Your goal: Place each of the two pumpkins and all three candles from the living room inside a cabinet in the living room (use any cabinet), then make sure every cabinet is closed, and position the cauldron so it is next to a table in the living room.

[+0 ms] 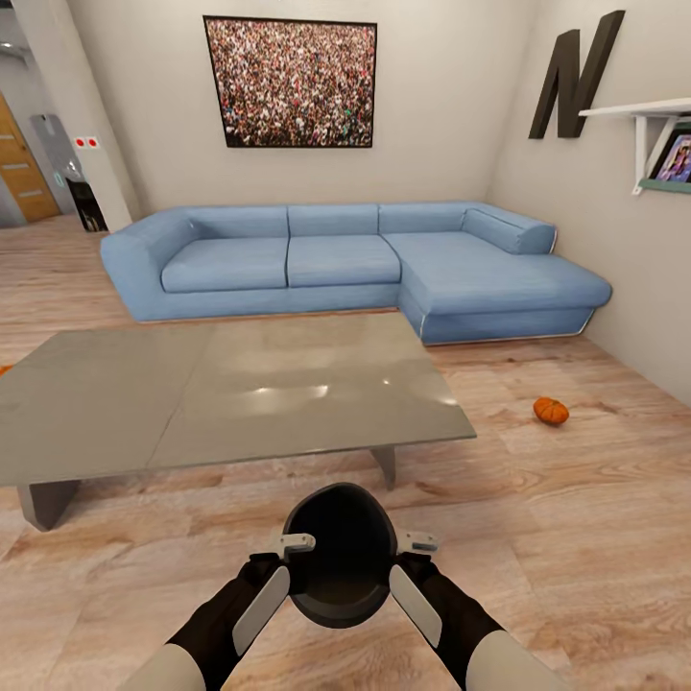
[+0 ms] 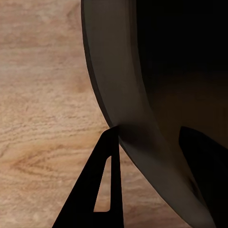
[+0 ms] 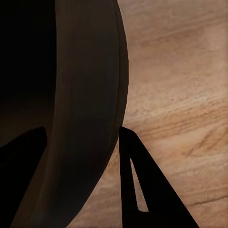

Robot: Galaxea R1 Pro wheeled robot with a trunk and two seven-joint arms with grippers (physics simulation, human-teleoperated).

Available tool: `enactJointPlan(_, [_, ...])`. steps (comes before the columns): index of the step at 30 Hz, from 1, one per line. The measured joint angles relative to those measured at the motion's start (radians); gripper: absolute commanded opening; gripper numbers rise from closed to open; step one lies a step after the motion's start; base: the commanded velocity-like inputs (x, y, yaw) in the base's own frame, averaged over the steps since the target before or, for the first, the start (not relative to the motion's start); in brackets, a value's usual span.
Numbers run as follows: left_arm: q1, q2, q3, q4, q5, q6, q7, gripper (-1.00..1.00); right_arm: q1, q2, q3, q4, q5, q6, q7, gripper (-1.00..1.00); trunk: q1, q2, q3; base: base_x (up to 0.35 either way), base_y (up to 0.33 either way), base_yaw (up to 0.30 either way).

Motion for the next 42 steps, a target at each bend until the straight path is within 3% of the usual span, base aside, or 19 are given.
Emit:
enactJointPlan(33, [0.0, -0.001, 0.0, -0.002, -0.005, 0.001, 0.002, -1.0, 0.0, -0.001, -0.001, -0.002, 0.001, 0.0, 0.001, -1.0, 0.127, -0.231, -0.103, 0.0, 0.0, 0.0])
enactJointPlan(42, [0.0, 0.0, -0.001, -0.005, -0.003, 0.003, 0.004, -1.0, 0.0, 0.0, -0.002, -0.002, 0.004, 0.0, 0.004, -1.0, 0.128, -0.232, -0.111, 0.004, 0.0, 0.0])
